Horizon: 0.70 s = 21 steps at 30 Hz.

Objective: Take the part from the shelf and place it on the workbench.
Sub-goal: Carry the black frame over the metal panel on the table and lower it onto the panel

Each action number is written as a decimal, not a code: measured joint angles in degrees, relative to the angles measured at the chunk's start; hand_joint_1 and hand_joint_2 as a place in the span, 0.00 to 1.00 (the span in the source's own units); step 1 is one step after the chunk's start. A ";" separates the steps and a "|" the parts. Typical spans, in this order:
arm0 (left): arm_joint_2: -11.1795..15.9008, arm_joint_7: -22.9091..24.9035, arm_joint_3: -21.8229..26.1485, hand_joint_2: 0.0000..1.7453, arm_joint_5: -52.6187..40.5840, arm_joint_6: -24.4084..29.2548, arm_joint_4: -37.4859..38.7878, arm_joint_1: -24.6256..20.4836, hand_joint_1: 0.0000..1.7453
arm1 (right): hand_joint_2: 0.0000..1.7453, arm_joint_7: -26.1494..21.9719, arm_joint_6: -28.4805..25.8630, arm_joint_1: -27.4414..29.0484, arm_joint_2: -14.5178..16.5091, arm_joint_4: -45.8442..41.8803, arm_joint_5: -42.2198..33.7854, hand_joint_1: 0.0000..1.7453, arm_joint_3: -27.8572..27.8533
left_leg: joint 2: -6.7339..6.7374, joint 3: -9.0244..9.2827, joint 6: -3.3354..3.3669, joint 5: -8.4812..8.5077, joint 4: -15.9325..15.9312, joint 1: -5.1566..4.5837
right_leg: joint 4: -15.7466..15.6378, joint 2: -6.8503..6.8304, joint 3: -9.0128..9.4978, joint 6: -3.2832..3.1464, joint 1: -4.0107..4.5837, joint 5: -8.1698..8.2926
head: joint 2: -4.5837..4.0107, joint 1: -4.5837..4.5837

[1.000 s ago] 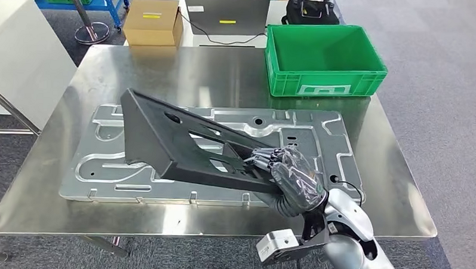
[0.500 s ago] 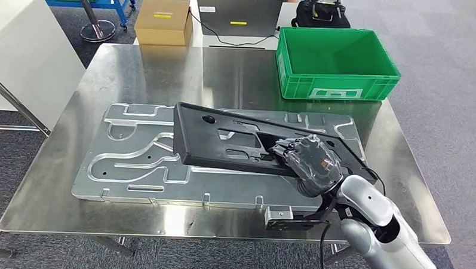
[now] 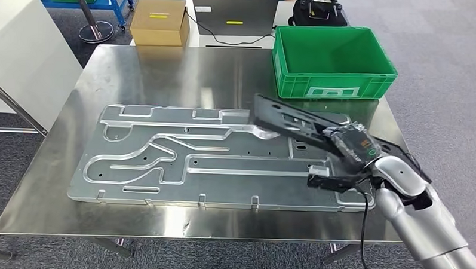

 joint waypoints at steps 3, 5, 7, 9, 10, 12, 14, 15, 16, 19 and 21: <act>-0.18 -0.01 -0.02 1.00 0.00 -0.16 -0.01 0.10 0.00 | 1.00 -1.01 -2.34 -5.08 0.03 11.11 0.02 1.00 -0.90 | -0.16 0.25 1.10 0.19 -1.22 -0.25 | 0.03 -0.02 -0.33 1.16 -0.10 0.12 | 0.00 0.03; -0.32 0.04 -0.02 1.00 0.00 -0.09 -0.01 0.12 0.00 | 1.00 -1.44 -3.17 -8.42 0.25 17.95 0.04 1.00 -1.25 | -0.20 0.42 1.92 0.62 -1.81 -0.17 | 1.63 0.02 -1.04 1.71 -0.33 -1.05 | 0.00 0.08; -0.47 0.10 -0.02 1.00 -0.01 0.05 -0.01 0.04 0.00 | 1.00 -1.15 -4.14 -12.04 0.85 25.24 0.58 1.00 -1.43 | -0.21 0.47 2.33 0.84 -2.08 -0.20 | 7.50 0.15 -3.79 2.04 -0.51 -4.19 | 0.00 0.14; -0.66 0.08 -0.03 1.00 -0.03 0.20 -0.02 0.08 0.00 | 1.00 0.08 -4.81 -15.04 1.95 32.26 1.60 1.00 -1.43 | -0.24 0.44 2.42 0.82 -2.00 -0.30 | 14.35 0.22 -7.26 2.32 -0.59 -6.55 | 0.00 0.16; -0.75 0.01 -0.04 1.00 -0.05 0.26 -0.03 0.12 0.00 | 1.00 0.89 -4.84 -16.08 2.67 35.26 2.15 1.00 -1.39 | -0.27 0.47 2.41 0.76 -1.94 -0.31 | 15.61 0.22 -8.08 2.39 -0.63 -6.34 | 0.00 0.17; -0.86 -0.24 -0.04 1.00 -0.08 0.30 -0.06 0.13 0.00 | 1.00 2.53 -4.45 -17.63 4.29 40.05 3.27 1.00 -1.22 | -0.32 0.59 2.23 0.53 -1.70 -0.28 | 11.67 0.22 -6.62 2.36 -0.76 -2.96 | 0.00 0.17; -0.90 -0.38 -0.05 1.00 -0.10 0.27 -0.10 0.04 0.00 | 1.00 4.15 -3.80 -18.96 5.92 43.58 4.22 1.00 -1.03 | -0.32 0.53 1.79 0.18 -1.28 -0.43 | 4.32 0.27 -3.42 2.17 -0.80 0.27 | 0.00 0.18; -0.91 -0.29 -0.07 1.00 -0.13 0.25 -0.11 0.01 0.00 | 1.00 4.92 -3.25 -19.75 6.68 45.00 4.70 1.00 -0.95 | -0.30 0.40 1.53 0.06 -1.16 -0.56 | 2.01 0.34 -2.42 1.96 -0.73 0.93 | 0.00 0.16; -0.91 -0.08 -0.11 1.00 -0.16 0.22 -0.11 0.02 0.00 | 1.00 5.71 -2.52 -20.69 7.53 46.36 5.35 1.00 -0.84 | -0.23 0.33 1.27 -0.02 -1.10 -0.67 | 1.02 0.45 -2.03 1.70 -0.59 0.90 | 0.00 0.15; -0.91 0.90 -0.45 1.00 -0.48 0.18 -0.11 -0.01 0.00 | 1.00 8.58 0.89 -23.56 10.07 49.41 8.11 1.00 -0.10 | -0.01 0.63 0.36 -0.54 -0.87 -0.64 | 0.64 0.73 -1.60 0.58 -0.46 0.87 | 0.00 0.15; -0.91 1.43 -0.79 1.00 -0.71 0.17 -0.11 -0.18 0.00 | 1.00 10.49 3.47 -25.37 11.85 50.94 10.23 1.00 0.73 | 0.03 -0.54 -0.30 -2.77 2.52 -0.46 | 0.32 0.67 -1.15 -0.28 -0.58 0.93 | 0.00 0.14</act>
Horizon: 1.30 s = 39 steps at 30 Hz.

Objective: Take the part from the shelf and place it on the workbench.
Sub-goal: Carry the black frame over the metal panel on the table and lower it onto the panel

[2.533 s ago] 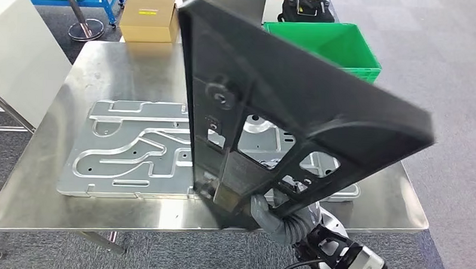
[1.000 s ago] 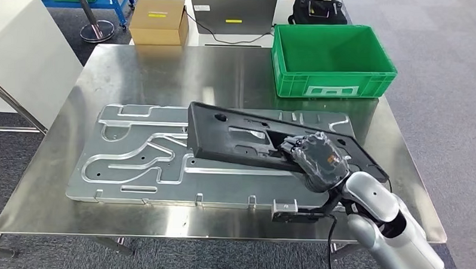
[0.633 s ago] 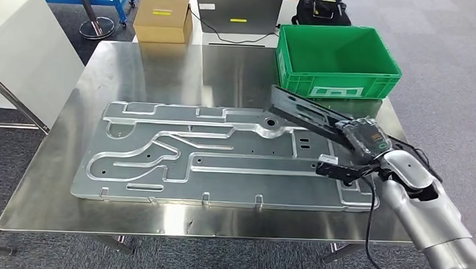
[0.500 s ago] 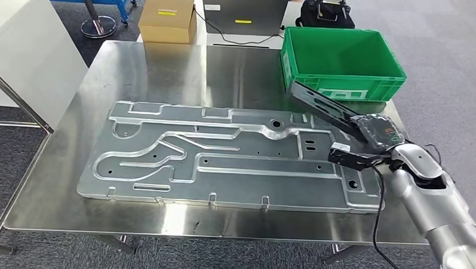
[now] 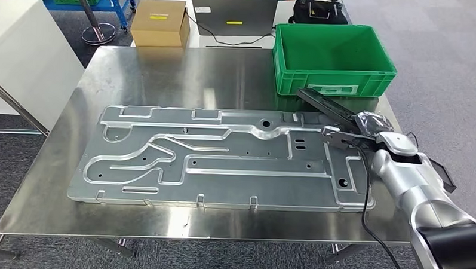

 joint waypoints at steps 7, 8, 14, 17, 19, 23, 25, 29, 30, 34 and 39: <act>0.00 0.45 -0.53 1.00 -0.08 0.50 0.00 -0.24 0.00 | 1.00 2.12 2.82 -2.56 3.77 3.09 3.23 1.00 2.40 | 0.06 -1.43 -0.50 -1.10 5.75 0.41 | 0.14 -0.12 0.11 -0.48 0.26 0.16 | 0.00 -0.02; -0.03 0.48 -0.61 1.00 -0.08 0.62 -0.01 -0.25 0.00 | 1.00 2.21 2.93 -2.75 4.07 3.39 3.32 1.00 2.61 | 0.09 0.70 -0.35 0.21 1.68 0.40 | 0.28 -0.04 0.05 -0.32 0.37 0.18 | 0.00 -0.02; -0.41 0.43 -0.75 1.00 -0.45 1.41 -0.17 -0.22 0.00 | 1.00 2.28 5.60 -4.33 5.65 4.81 6.65 1.00 4.81 | 0.24 3.09 1.56 1.76 -4.27 0.33 | 0.93 0.18 -0.62 1.47 0.46 0.03 | 0.00 0.21; -0.62 0.49 -0.79 1.00 -0.51 1.45 -0.27 -0.42 0.00 | 1.00 2.71 7.95 -5.02 8.51 5.29 9.73 1.00 7.22 | 1.00 3.43 2.16 2.16 -4.82 0.49 | 8.94 0.11 -4.26 1.95 0.42 -4.65 | 0.00 0.34; -0.73 0.78 -0.89 1.00 -0.51 1.49 -0.37 -0.50 0.00 | 1.00 3.32 8.83 -5.08 10.91 5.67 11.54 1.00 9.06 | 1.42 3.57 2.12 2.04 -4.82 0.55 | 14.61 0.09 -6.84 2.17 0.31 -6.55 | 0.00 0.35; -0.91 1.15 -1.14 1.00 -0.52 1.53 -0.46 -0.58 0.00 | 1.00 4.11 9.32 -5.33 14.00 6.01 12.86 1.00 11.48 | 1.59 4.34 1.25 1.41 -4.65 0.80 | 5.61 0.07 -2.09 2.21 -0.21 -1.11 | 0.00 0.36; -0.94 1.21 -1.17 1.00 -0.55 1.53 -0.46 -0.65 0.00 | 1.00 4.15 9.30 -5.58 14.79 6.07 12.92 1.00 12.14 | 1.59 4.51 0.42 0.94 -4.53 0.73 | 0.76 0.21 0.44 1.73 -0.09 0.08 | 0.00 0.31; -0.97 1.42 -1.28 1.00 -0.68 1.53 -0.46 -0.82 0.00 | 1.00 4.03 8.80 -5.88 16.23 6.10 12.92 1.00 13.06 | 1.46 4.90 -1.10 0.15 -4.22 1.06 | -0.21 0.18 1.07 0.00 0.29 -0.03 | 0.00 0.23; -0.98 1.55 -1.36 1.00 -0.79 1.53 -0.46 -0.83 0.00 | 1.00 3.99 8.44 -5.93 16.76 6.10 12.91 1.00 13.24 | 1.27 4.34 -1.37 -0.90 -2.71 1.14 | -0.40 0.14 1.10 -0.41 0.23 0.11 | 0.00 0.23; -1.01 1.86 -1.67 1.00 -1.05 1.34 -0.46 -0.83 0.00 | 1.00 3.33 4.84 -5.61 19.07 6.20 11.41 1.00 13.42 | 0.85 -1.91 -1.79 -7.30 10.47 1.18 | -0.43 0.44 0.59 -1.29 0.57 0.42 | 0.00 0.21; -1.11 2.21 -1.89 1.00 -1.05 1.22 -0.46 -1.21 0.00 | 1.00 0.06 0.00 -5.11 21.89 6.19 10.33 1.00 13.30 | 1.14 2.45 0.26 0.33 -0.70 0.42 | -0.23 1.03 0.52 -1.25 1.19 0.41 | 0.00 0.22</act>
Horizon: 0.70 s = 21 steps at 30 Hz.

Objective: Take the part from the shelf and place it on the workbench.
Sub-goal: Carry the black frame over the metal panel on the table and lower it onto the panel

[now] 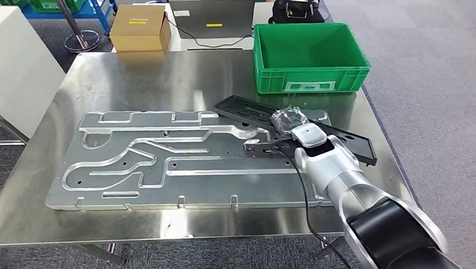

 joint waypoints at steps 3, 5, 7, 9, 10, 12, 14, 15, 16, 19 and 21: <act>-0.06 -0.80 -0.13 1.00 0.10 -0.24 -0.01 -0.09 0.00 | 1.00 -0.14 -0.82 0.10 0.79 -0.03 0.51 1.00 0.00 | -0.08 1.14 1.00 1.30 -3.87 -0.58 | -0.06 -0.53 -0.32 0.81 -0.02 0.15 | 0.00 0.01; -0.14 -1.60 -0.14 1.00 0.16 -0.65 -0.02 0.05 0.00 | 1.00 -0.27 -1.24 0.16 1.16 -0.13 0.90 1.00 0.01 | -0.34 1.35 1.27 1.88 -4.61 -0.35 | -0.02 -0.77 -0.35 1.41 -0.02 -0.01 | 0.00 0.02; -0.27 -2.16 -0.14 1.00 0.16 -1.02 -0.02 0.00 0.00 | 1.00 -0.66 -1.56 0.24 1.30 -0.22 1.37 1.00 0.07 | -0.34 1.61 1.60 2.52 -5.51 -0.01 | 3.17 -0.85 -1.82 1.98 -0.05 -2.16 | 0.00 0.13; -0.40 -2.31 -0.15 1.00 0.16 -1.15 -0.02 -0.01 0.00 | 1.00 -1.04 -2.00 0.58 1.30 -0.22 1.64 1.00 0.19 | -0.34 1.55 1.78 2.69 -5.68 0.00 | 10.43 -0.88 -5.34 2.41 -0.31 -5.70 | 0.00 0.23; -0.44 -2.24 -0.16 1.00 0.19 -1.13 -0.02 0.04 0.00 | 0.75 -1.16 -2.24 0.78 1.30 -0.22 1.75 0.79 0.28 | -0.36 1.52 1.79 2.67 -5.64 0.01 | 13.67 -0.89 -6.99 2.57 -0.45 -6.75 | 0.00 0.24; -0.46 -2.03 -0.16 1.00 0.39 -0.91 -0.02 0.10 0.00 | 0.25 -1.30 -2.55 1.01 1.30 -0.22 1.92 0.29 0.46 | -0.45 1.62 1.65 2.49 -5.48 0.08 | 14.48 -0.91 -7.58 2.79 -0.75 -5.57 | 0.00 0.25; -0.50 -1.86 -0.16 1.00 0.62 -0.60 -0.02 0.08 0.00 | 0.00 -1.40 -2.61 1.02 1.30 -0.22 2.02 0.00 0.58 | -0.62 1.75 1.29 2.07 -5.04 0.18 | 7.44 -0.91 -4.29 2.82 -1.07 -1.63 | 0.00 0.26; -0.52 -1.80 -0.16 1.00 0.71 -0.41 -0.02 0.04 0.00 | 0.00 -1.41 -2.61 1.04 1.31 -0.23 2.04 0.00 0.61 | -0.71 1.66 0.99 1.80 -4.72 0.11 | 3.79 -0.87 -2.52 2.74 -1.05 -0.28 | 0.00 0.26; -0.55 -1.71 -0.16 1.00 0.82 -0.20 -0.02 0.00 0.00 | 0.00 -1.38 -2.63 1.06 1.34 -0.25 2.03 0.00 0.63 | -0.79 1.52 0.70 1.59 -4.49 0.04 | 1.31 -0.86 -1.38 2.55 -1.01 0.39 | 0.00 0.24; -0.61 -1.43 -0.15 1.00 1.12 0.20 -0.02 -0.01 0.00 | 0.00 -1.21 -2.85 1.19 1.46 -0.30 1.62 0.00 0.66 | -0.88 1.33 -0.22 1.33 -4.33 -0.03 | 0.09 -0.86 -0.98 1.64 -0.76 0.35 | 0.00 0.18; -0.62 -1.36 -0.14 1.00 1.15 0.11 -0.02 -0.01 0.00 | 0.00 -1.10 -3.05 1.23 1.55 -0.32 1.18 0.00 0.66 | -0.86 0.89 -0.89 0.37 -3.09 0.17 | -0.21 -0.97 -0.81 0.93 -0.85 0.44 | 0.00 0.18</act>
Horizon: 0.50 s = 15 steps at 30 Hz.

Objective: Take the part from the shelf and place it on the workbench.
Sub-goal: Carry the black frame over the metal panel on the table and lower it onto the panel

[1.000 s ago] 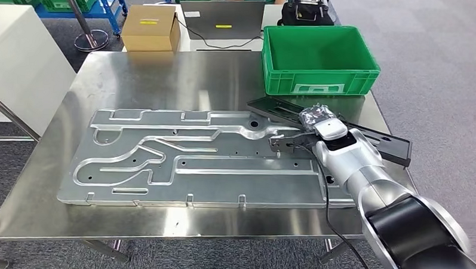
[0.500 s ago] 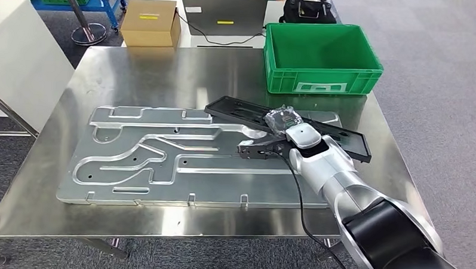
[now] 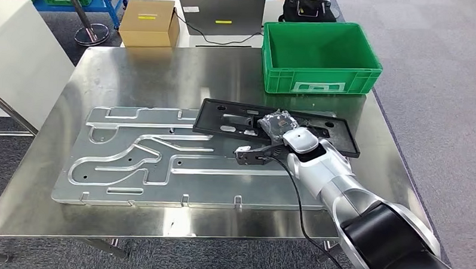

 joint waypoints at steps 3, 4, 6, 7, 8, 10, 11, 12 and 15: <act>0.00 0.03 -0.01 1.00 0.00 -0.07 0.00 0.03 0.00 | 0.00 0.07 -0.11 0.15 0.08 -0.02 -0.32 0.00 0.00 | 0.01 -4.40 -0.63 -4.94 9.43 0.12 | -0.16 -0.25 0.08 -0.55 -0.05 0.05 | 0.00 -0.04; 0.01 0.04 -0.01 1.00 0.00 -0.04 0.00 0.09 0.00 | 0.00 0.08 -0.10 0.27 0.08 -0.02 -0.53 0.00 0.00 | 0.01 -6.27 -0.72 -6.32 13.21 0.13 | -0.14 -0.29 0.05 -0.57 0.00 0.05 | 0.00 -0.04; 0.02 0.05 0.00 1.00 0.01 0.04 0.00 0.16 0.00 | 0.00 0.11 -0.07 0.47 0.08 -0.02 -1.29 0.00 -0.04 | 0.02 -7.73 -0.70 -6.06 15.75 0.14 | -0.06 -0.30 0.06 -0.58 0.06 0.04 | 0.00 -0.04; 0.02 0.05 0.00 1.00 0.01 0.09 0.00 0.16 0.00 | 0.00 0.13 -0.07 0.52 0.08 -0.02 -1.95 0.00 -0.14 | 0.03 -6.83 -0.58 -4.34 13.63 0.14 | 0.00 -0.29 0.11 -0.56 0.07 0.03 | 0.00 -0.04; 0.03 0.04 0.00 1.00 0.02 0.13 0.00 0.15 0.00 | 0.00 0.11 -0.09 0.52 0.08 -0.02 -2.66 0.00 -0.33 | 0.06 -5.04 -0.40 -2.09 9.74 0.14 | 0.07 -0.27 0.15 -0.53 0.07 0.02 | 0.00 -0.04; 0.03 -0.03 0.00 1.00 0.05 0.18 0.00 0.09 0.00 | 0.00 0.01 -0.15 0.51 -0.02 -0.02 -4.30 0.00 -0.94 | 0.12 -1.66 0.08 0.85 2.27 -0.01 | 0.30 -0.18 0.06 -0.18 0.31 -0.02 | 0.00 -0.01; 0.03 -0.11 0.00 1.00 0.10 0.19 0.00 0.06 0.00 | 0.00 -0.07 -0.20 0.52 -0.10 -0.02 -5.36 0.00 -1.39 | 0.12 -0.86 0.38 1.34 0.28 -0.10 | 0.35 -0.14 -0.06 0.11 0.41 0.01 | 0.00 0.02; 0.03 -0.22 0.00 1.00 0.20 0.20 0.00 0.06 0.00 | 0.00 -0.24 -0.26 0.53 -0.21 -0.02 -6.79 0.00 -2.03 | 0.08 -0.76 0.67 1.29 -0.30 -0.22 | 0.33 -0.12 -0.19 0.47 0.51 0.11 | 0.00 0.05; 0.00 -0.64 0.00 0.25 0.44 0.25 0.00 0.15 0.00 | 0.00 -1.69 -0.51 0.55 -0.77 -0.09 -13.56 0.00 -5.67 | 0.02 -0.94 1.88 1.99 -0.79 -0.13 | 0.72 -0.14 -0.60 1.53 0.31 -0.15 | 0.00 0.08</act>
